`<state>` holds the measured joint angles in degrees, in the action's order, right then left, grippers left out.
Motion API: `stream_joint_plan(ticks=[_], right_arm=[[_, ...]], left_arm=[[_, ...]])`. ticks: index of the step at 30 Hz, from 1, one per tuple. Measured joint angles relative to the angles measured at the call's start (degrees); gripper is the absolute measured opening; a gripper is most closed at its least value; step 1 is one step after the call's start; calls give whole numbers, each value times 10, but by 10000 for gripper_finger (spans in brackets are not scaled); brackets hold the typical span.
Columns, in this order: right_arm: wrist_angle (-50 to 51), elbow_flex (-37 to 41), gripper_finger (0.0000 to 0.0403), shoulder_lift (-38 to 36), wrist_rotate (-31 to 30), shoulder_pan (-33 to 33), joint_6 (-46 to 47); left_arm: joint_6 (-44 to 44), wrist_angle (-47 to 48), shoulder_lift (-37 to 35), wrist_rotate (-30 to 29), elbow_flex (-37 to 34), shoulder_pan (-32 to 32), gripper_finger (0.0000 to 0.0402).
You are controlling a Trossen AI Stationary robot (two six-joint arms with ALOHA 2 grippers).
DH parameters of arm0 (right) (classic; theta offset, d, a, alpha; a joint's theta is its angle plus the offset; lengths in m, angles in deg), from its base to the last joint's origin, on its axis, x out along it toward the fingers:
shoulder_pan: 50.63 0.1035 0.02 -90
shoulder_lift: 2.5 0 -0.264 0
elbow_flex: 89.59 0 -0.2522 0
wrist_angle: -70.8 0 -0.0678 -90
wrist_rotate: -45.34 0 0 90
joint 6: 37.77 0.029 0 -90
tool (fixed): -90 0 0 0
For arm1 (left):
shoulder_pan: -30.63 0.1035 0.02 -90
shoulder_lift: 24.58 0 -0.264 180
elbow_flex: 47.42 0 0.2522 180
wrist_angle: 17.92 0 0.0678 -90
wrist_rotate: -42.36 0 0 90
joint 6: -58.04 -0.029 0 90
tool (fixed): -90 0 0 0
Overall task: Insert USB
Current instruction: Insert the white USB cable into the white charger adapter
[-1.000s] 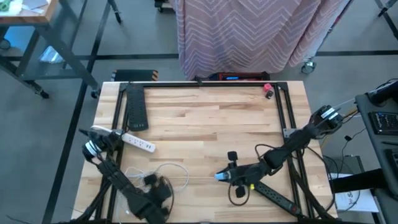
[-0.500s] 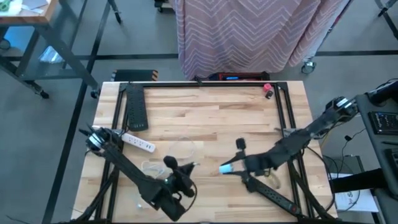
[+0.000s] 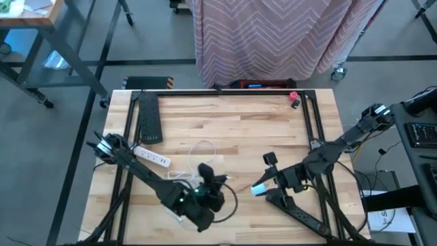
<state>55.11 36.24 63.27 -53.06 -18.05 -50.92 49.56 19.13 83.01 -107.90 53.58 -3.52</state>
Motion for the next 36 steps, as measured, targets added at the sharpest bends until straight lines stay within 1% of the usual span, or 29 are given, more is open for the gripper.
stream_joint_plan(ticks=[3, 5, 7, 9, 13, 15, 18, 20, 27, 31, 33, 34, 36], right_arm=[[0, 0, 105, 0, 55, 0, 1], [0, 0, 105, 0, 99, 0, -1], [0, 0, 105, 0, 127, 0, -1], [-1, -1, 105, 0, 143, 0, 5], [-15, -2, 105, 0, 168, 0, 16], [-26, -2, 105, 0, 190, 1, 33], [-61, -2, 105, 0, 248, 6, 53], [-79, -3, 105, 0, 270, 9, 61], [-96, -3, 105, 0, 270, 16, 77], [-136, -3, 105, 0, 309, 31, 82], [-126, -3, 105, -1, 309, 37, 83], [-118, -2, 105, -1, 297, 39, 90], [-83, 2, 105, 0, 245, 39, 97]], left_arm=[[-64, -73, -2, 118, 0, 10, 0], [-85, -111, -8, 207, 0, 17, 0], [-89, -135, -17, 275, 0, 23, 0], [-86, -154, -28, 321, 0, 27, 0], [-81, -193, -35, 381, 0, 35, 0], [-83, -214, -35, 407, 0, 36, 0], [-92, -238, -35, 429, 0, 37, 0], [-96, -250, -35, 437, -1, 37, 0], [-115, -328, -36, 439, -20, 45, 0], [-133, -351, -36, 411, -57, 54, 0], [-145, -378, -36, 397, -85, 59, 0], [-155, -401, -36, 396, -100, 61, 0], [-177, -456, -36, 374, -129, 62, 0]])
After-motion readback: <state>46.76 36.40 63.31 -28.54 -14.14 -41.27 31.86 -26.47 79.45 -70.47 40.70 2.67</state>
